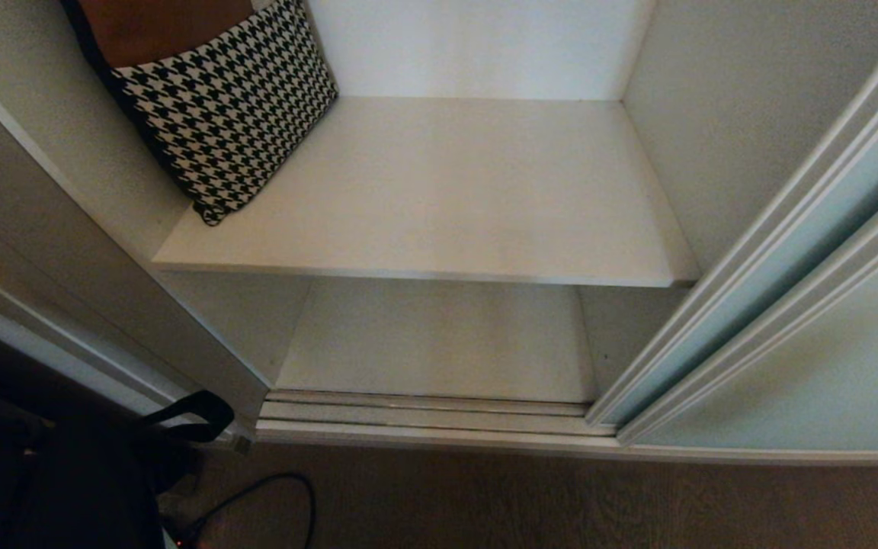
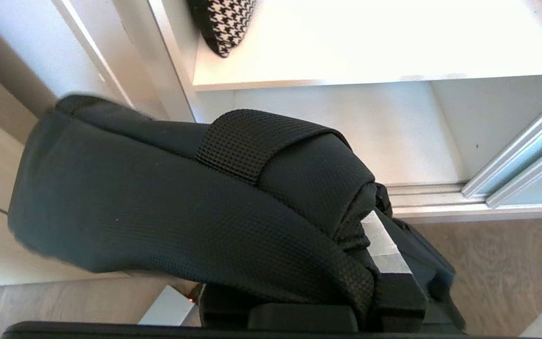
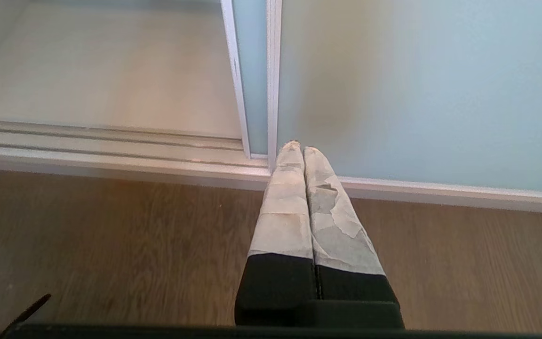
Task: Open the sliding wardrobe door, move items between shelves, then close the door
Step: Place the bag on the higher shelf
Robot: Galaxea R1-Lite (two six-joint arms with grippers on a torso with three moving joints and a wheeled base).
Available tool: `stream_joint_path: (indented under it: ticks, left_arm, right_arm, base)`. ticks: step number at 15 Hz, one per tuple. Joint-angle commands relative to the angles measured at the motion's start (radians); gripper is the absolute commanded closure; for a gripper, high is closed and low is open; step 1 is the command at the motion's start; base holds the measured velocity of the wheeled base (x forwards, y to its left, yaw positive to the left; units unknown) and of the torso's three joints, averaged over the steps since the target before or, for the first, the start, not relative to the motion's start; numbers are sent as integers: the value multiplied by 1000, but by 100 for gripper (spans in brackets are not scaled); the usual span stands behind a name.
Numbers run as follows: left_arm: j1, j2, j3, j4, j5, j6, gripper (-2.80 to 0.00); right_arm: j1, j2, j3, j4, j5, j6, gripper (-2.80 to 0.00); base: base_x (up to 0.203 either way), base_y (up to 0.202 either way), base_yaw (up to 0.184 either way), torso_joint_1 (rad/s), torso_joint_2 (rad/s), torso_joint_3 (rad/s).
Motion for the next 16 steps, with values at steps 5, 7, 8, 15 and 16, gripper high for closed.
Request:
stream_joint_path:
  ticks: [5,7,8,15,16]
  left_arm:
    - [0,157,-88,-127,-17,2,0]
    - [-1,257,-155,-204,-65,4,0]
    - [-4,323,-203,-235,-92,4,0]
    - [-47,785,-652,-305,-293,-4,0]
    - [-62,846,-708,-307,-300,-5,0]
  right_arm:
    - [0,1,1,0,0,2,0]
    - [0,1,2,-1,0,0,0]
    - [0,1,0,0,0,0,0]
    - [0,1,2,0,0,0,0]
    - [0,1,1,0,0,2,0]
  base:
    - [0,0,0,0,0,0]
    - [0,0,0,0,0,0]
    - [0,0,0,0,0,0]
    - [0,0,0,0,0,0]
    - [0,0,0,0,0,0]
